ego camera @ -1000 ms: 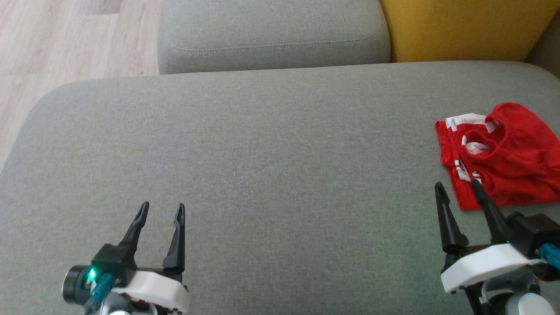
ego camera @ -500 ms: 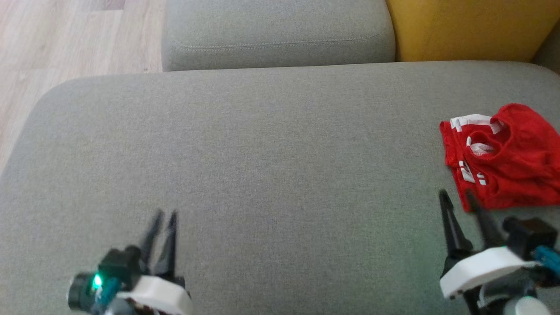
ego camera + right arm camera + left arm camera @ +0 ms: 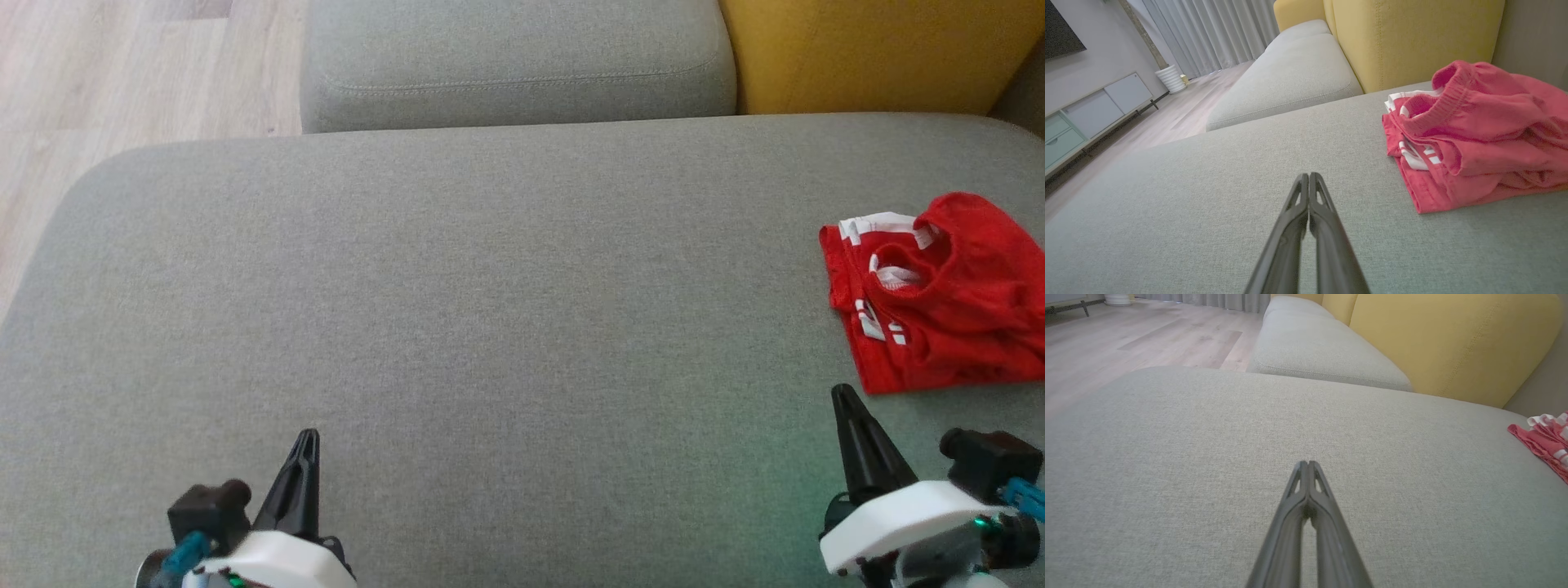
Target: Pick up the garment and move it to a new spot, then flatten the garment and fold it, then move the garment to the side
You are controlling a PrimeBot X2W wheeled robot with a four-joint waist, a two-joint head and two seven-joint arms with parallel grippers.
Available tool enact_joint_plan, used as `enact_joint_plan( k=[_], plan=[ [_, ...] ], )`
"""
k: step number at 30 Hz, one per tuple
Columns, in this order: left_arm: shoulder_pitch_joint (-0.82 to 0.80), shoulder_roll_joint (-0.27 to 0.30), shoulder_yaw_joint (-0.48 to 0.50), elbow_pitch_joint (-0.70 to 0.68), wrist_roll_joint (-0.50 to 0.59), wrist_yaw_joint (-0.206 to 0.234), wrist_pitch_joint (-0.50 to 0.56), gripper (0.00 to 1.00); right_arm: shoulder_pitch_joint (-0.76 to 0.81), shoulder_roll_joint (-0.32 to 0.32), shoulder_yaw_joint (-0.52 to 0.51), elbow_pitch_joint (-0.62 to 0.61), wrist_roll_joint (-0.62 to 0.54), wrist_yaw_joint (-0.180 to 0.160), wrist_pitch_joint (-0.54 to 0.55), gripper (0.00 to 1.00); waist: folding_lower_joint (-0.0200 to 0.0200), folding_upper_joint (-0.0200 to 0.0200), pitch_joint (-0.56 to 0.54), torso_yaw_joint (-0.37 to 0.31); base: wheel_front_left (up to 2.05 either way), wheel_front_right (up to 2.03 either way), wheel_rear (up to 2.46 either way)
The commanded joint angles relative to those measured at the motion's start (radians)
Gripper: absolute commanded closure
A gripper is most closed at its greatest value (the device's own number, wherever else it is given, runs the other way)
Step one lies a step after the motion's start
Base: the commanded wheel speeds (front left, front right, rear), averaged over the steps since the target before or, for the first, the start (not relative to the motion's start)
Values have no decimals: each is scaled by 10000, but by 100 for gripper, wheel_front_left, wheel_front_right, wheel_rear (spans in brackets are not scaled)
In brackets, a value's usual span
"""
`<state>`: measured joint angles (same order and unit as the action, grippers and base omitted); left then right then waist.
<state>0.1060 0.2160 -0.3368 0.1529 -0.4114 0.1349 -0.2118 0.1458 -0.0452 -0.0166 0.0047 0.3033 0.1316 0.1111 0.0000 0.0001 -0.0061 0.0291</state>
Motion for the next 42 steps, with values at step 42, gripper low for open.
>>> enact_joint_plan(
  k=[42],
  plan=[
    [-1098,-411,1597,177,-4753,-1035,1032,100,-1211,-217,-174,705,5151,-4,-205,100,0,-1,34,-109,0,0,0]
  ],
)
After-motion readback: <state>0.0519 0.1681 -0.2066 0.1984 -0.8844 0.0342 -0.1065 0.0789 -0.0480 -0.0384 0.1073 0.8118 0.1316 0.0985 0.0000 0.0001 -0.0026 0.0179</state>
